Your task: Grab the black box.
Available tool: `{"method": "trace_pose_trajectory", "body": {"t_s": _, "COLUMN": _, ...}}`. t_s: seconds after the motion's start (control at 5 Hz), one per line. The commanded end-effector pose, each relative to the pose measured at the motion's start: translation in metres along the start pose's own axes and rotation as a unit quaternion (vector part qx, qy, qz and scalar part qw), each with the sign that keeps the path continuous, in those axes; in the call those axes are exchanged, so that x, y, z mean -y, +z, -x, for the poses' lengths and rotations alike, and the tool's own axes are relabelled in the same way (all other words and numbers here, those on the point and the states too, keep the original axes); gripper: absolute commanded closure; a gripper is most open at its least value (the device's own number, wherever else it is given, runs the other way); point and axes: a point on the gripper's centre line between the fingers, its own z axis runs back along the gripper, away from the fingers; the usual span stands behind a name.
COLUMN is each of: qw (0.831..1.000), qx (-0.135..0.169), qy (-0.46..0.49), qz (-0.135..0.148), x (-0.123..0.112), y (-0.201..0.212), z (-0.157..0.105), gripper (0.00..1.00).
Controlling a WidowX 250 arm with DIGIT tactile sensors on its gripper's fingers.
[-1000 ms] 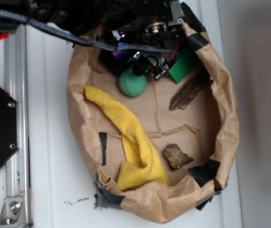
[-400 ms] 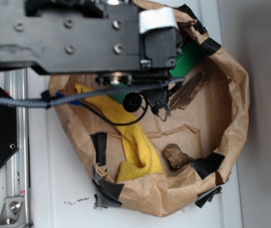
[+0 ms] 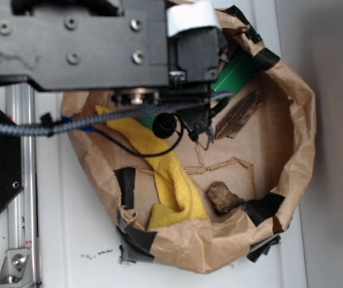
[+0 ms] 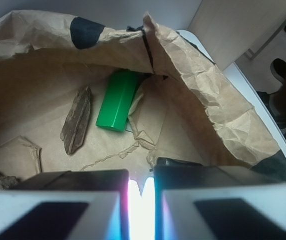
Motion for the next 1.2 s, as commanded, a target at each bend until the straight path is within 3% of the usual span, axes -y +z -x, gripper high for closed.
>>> {"method": "trace_pose_trajectory", "body": {"t_s": 0.0, "qw": 0.999, "qx": -0.04, "qy": 0.01, "qz": 0.003, "x": -0.015, "y": -0.049, "z": 0.014, "gripper": 0.0}}
{"method": "trace_pose_trajectory", "body": {"t_s": 0.2, "qw": 0.998, "qx": -0.068, "qy": 0.009, "qz": -0.017, "x": -0.01, "y": -0.081, "z": 0.018, "gripper": 0.0}}
{"method": "trace_pose_trajectory", "body": {"t_s": 0.4, "qw": 0.995, "qx": -0.094, "qy": 0.032, "qz": -0.029, "x": -0.027, "y": -0.085, "z": 0.024, "gripper": 0.0}}
{"method": "trace_pose_trajectory", "body": {"t_s": 0.6, "qw": 0.993, "qx": -0.1, "qy": 0.053, "qz": -0.031, "x": -0.056, "y": -0.073, "z": 0.039, "gripper": 0.0}}
{"method": "trace_pose_trajectory", "body": {"t_s": 0.8, "qw": 0.992, "qx": -0.108, "qy": 0.065, "qz": -0.01, "x": -0.075, "y": -0.071, "z": 0.049, "gripper": 0.0}}
{"method": "trace_pose_trajectory", "body": {"t_s": 1.0, "qw": 0.992, "qx": -0.118, "qy": 0.048, "qz": -0.007, "x": -0.072, "y": -0.072, "z": 0.047, "gripper": 0.0}}
